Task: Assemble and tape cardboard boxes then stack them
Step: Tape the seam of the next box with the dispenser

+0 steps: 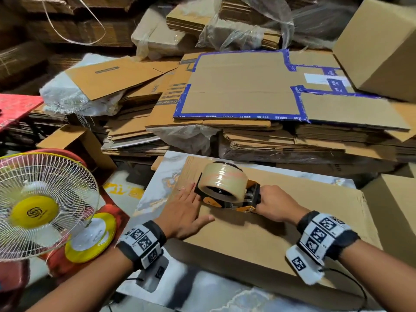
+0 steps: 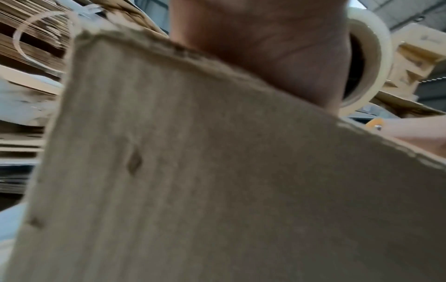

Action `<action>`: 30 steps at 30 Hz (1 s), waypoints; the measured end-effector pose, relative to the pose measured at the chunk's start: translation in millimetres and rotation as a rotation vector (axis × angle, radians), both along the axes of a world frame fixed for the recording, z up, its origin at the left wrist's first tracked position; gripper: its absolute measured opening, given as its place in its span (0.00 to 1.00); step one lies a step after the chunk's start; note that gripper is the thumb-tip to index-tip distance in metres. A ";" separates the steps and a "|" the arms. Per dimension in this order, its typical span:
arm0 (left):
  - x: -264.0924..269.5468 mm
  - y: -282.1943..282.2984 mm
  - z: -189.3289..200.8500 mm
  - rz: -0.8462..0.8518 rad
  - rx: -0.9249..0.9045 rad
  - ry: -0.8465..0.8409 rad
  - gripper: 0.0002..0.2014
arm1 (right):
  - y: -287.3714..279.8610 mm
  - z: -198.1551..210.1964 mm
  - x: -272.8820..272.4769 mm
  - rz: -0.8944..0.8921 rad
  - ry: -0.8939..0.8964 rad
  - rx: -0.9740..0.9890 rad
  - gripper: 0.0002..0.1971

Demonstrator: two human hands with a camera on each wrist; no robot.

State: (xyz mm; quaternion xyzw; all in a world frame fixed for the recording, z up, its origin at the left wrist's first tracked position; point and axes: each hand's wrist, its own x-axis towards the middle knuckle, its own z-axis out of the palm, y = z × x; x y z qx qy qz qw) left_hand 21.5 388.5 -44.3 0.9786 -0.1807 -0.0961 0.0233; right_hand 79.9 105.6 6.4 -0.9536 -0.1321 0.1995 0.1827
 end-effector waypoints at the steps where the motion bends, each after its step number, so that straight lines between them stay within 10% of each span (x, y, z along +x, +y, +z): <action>1: 0.6 1.0 -2.2 0.003 -0.007 -0.014 0.53 | 0.0 -0.3 -0.5 0.008 0.001 0.009 0.06; 14: -7.1 -16.3 14.4 0.085 0.145 0.097 0.60 | -130.5 10.5 -26.6 -0.065 0.035 -0.038 0.05; 30: -15.7 -145.5 -5.2 -0.086 0.024 -0.007 0.46 | -140.8 16.9 -34.9 0.040 -0.015 0.044 0.10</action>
